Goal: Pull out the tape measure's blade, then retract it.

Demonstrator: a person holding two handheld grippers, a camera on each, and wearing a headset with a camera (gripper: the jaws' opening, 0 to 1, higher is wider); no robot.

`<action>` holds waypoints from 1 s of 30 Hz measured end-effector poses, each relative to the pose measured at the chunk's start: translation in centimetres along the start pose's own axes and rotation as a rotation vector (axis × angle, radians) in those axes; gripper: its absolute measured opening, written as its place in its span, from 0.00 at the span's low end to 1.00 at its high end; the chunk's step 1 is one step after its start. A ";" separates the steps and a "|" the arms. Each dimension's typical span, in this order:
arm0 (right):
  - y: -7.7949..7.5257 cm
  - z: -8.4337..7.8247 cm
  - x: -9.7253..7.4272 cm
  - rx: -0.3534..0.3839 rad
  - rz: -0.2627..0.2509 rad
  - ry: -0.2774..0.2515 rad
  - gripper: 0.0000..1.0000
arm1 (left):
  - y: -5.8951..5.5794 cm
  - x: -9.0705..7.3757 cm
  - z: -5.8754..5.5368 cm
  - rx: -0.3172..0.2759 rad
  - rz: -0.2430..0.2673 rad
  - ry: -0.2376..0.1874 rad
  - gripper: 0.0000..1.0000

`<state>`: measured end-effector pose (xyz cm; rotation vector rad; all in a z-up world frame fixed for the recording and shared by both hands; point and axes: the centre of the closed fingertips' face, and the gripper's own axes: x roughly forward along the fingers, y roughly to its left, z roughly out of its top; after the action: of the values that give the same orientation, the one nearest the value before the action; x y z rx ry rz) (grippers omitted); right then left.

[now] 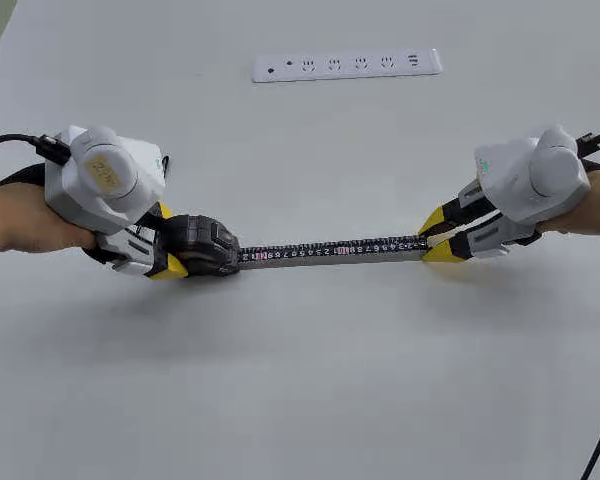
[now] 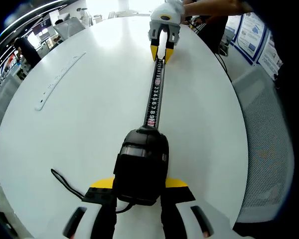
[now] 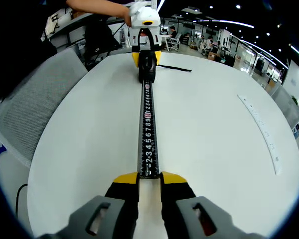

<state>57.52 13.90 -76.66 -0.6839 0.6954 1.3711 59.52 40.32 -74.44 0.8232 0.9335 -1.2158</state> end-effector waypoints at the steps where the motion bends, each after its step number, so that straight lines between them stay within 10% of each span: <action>1: -0.1 0.0 0.0 0.002 -0.004 0.000 0.16 | 0.0 0.0 0.0 0.001 0.000 -0.001 0.31; 15: -0.3 0.1 -0.8 0.029 -0.043 -0.007 0.28 | 0.1 -0.4 -0.8 -0.044 0.024 -0.011 0.36; 30: 0.3 0.6 -2.2 0.126 -0.128 -0.028 0.67 | -0.8 -2.6 0.5 -0.140 0.092 -0.179 0.68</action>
<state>57.05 13.04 -74.61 -0.5982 0.6982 1.2072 58.57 40.78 -71.86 0.6282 0.8160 -1.1119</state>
